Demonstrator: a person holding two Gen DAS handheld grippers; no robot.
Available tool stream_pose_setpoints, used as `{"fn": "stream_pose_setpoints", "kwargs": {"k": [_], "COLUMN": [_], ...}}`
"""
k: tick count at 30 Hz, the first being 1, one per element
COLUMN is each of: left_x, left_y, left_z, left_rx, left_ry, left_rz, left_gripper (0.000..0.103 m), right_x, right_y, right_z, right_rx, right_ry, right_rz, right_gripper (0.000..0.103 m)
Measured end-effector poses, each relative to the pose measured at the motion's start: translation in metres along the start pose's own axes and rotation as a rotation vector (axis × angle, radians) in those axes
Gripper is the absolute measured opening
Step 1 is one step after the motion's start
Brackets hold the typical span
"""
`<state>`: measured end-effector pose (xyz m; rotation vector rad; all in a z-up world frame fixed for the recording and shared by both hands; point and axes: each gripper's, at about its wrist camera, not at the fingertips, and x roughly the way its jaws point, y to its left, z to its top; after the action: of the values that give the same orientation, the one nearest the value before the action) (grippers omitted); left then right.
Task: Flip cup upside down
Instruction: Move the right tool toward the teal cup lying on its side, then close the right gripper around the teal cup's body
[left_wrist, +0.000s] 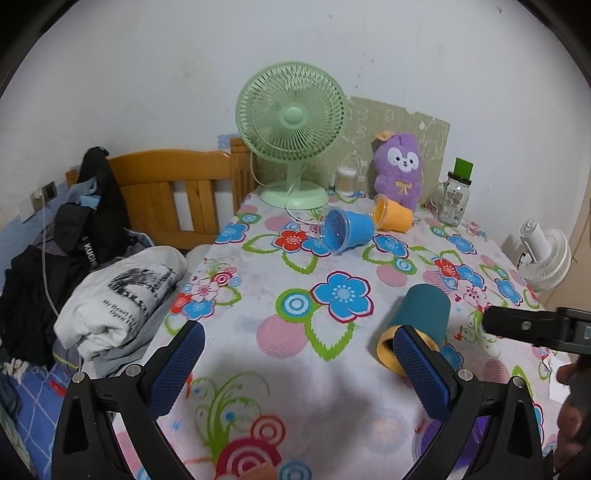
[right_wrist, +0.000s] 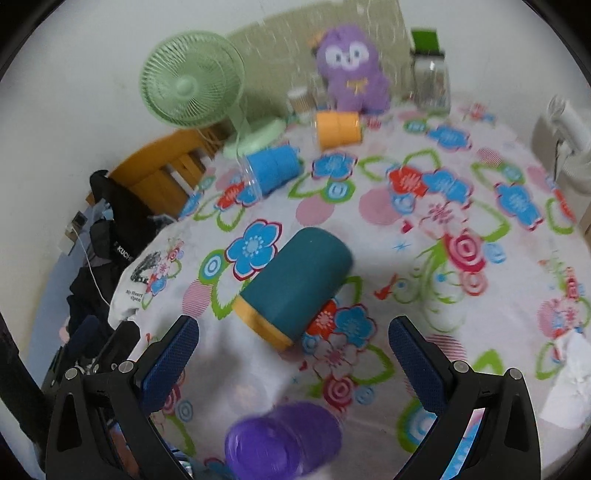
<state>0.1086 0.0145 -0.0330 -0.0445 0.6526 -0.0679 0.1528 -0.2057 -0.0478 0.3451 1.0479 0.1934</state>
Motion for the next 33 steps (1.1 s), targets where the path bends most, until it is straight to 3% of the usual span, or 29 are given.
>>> {"fn": "stream_pose_setpoints", "kwargs": {"k": [12, 17, 18, 20, 22, 27, 33], "left_x": [0.061, 0.071, 0.071, 0.072, 0.072, 0.068, 0.05], "left_y": [-0.001, 0.001, 0.001, 0.001, 0.001, 0.005, 0.008], "left_z": [0.027, 0.03, 0.03, 0.03, 0.03, 0.032, 0.035], "left_rx": [-0.003, -0.015, -0.015, -0.012, -0.011, -0.027, -0.036], "left_ry": [0.061, 0.077, 0.079, 0.081, 0.083, 0.078, 0.059], "left_rz": [-0.038, -0.05, -0.05, -0.05, -0.047, -0.051, -0.045], "left_gripper": [0.103, 0.103, 0.103, 0.103, 0.103, 0.103, 0.103], "right_x": [0.077, 0.093, 0.096, 0.101, 0.104, 0.094, 0.06], "right_y": [-0.009, -0.004, -0.004, -0.004, -0.006, -0.004, -0.001], "right_z": [0.04, 0.048, 0.05, 0.051, 0.051, 0.05, 0.057], "right_rx": [0.079, 0.067, 0.062, 0.061, 0.074, 0.063, 0.054], "right_ry": [0.231, 0.273, 0.277, 0.296, 0.312, 0.284, 0.204], "right_rz": [0.028, 0.048, 0.053, 0.072, 0.113, 0.121, 0.155], "right_gripper": [0.103, 0.102, 0.1, 0.083, 0.075, 0.07, 0.056]}}
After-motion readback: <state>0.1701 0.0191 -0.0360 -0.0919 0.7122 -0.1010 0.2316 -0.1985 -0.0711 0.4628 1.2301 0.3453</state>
